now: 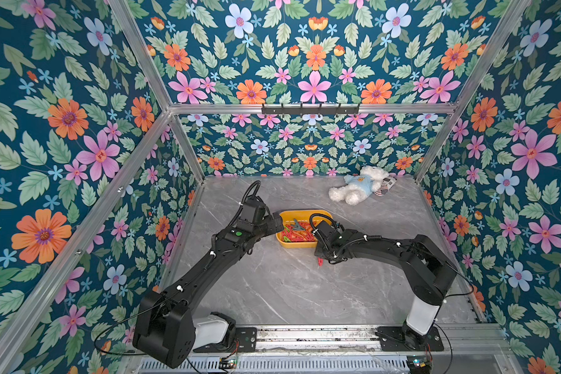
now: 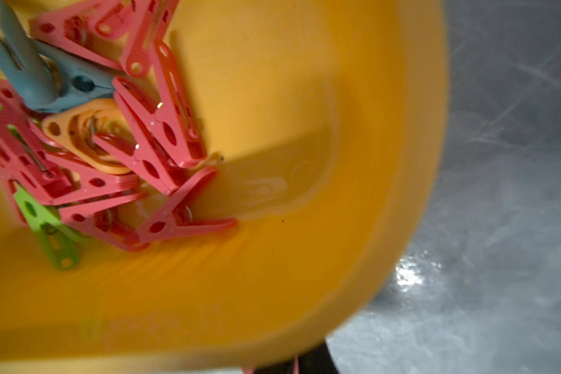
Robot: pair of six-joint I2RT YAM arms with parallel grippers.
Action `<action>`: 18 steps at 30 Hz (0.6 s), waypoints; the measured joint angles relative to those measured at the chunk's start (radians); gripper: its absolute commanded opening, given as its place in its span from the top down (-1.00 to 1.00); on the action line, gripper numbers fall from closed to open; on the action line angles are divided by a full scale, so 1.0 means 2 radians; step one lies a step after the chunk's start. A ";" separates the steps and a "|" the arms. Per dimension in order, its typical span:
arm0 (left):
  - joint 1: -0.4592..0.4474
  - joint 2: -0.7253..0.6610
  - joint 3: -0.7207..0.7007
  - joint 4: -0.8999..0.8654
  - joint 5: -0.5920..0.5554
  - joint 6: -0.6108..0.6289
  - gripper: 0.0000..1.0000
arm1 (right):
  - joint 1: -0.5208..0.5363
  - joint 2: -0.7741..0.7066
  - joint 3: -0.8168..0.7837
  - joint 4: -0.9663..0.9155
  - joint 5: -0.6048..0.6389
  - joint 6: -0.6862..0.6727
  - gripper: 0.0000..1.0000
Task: Take the clothespins out of the storage box
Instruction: Place the clothespin at the center of the board.
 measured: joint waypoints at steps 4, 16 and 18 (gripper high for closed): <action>-0.001 0.000 0.000 -0.001 0.000 0.000 -0.99 | 0.001 0.010 -0.002 0.004 -0.006 0.009 0.84; -0.002 0.020 0.004 -0.004 0.000 0.000 -0.92 | 0.004 -0.028 -0.001 0.007 -0.002 0.010 0.25; -0.004 0.029 0.008 -0.004 0.000 0.000 -0.87 | 0.004 -0.050 -0.007 0.008 0.003 0.008 0.13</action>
